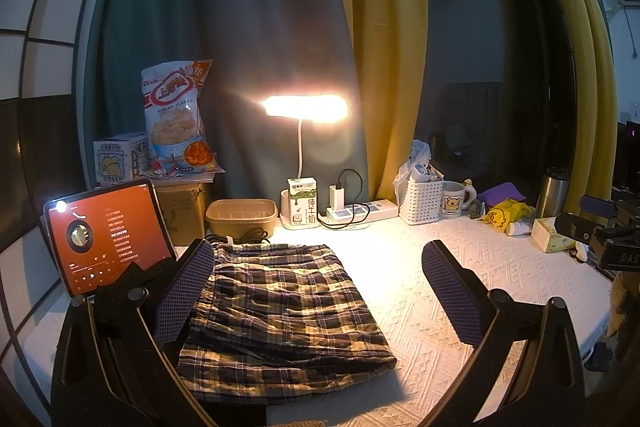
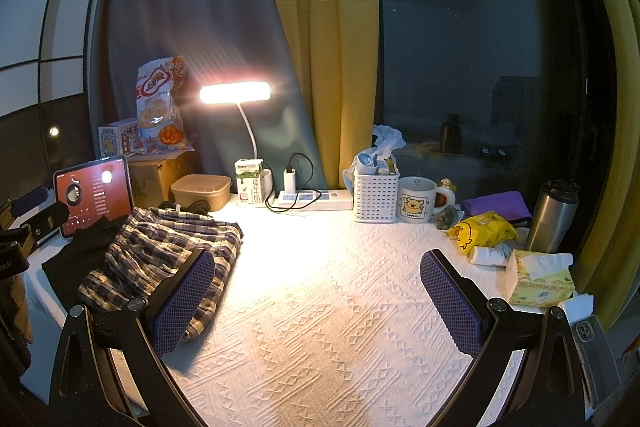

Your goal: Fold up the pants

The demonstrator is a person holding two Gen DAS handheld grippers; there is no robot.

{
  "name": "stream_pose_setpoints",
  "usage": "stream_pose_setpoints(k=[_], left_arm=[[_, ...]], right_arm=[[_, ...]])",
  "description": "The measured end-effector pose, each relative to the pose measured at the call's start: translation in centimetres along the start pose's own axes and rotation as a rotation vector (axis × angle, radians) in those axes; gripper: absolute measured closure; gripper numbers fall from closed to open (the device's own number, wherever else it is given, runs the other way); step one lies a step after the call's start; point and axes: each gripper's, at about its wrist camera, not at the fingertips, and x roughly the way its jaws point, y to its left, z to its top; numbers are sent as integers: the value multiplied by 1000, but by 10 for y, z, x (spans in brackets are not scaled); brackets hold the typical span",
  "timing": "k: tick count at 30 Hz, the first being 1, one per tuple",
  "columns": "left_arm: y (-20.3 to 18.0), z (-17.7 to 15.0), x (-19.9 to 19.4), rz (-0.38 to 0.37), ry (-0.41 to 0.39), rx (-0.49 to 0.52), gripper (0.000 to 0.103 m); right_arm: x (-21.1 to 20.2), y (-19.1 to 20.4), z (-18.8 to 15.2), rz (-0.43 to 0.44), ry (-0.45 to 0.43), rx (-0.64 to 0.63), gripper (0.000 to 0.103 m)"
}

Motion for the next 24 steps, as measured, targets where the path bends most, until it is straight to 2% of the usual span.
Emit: stream_pose_setpoints(k=[24], left_arm=[[1, 1, 1, -20, 3, 3, 1]], right_arm=[[1, 1, -1, 3, 5, -5, 0]])
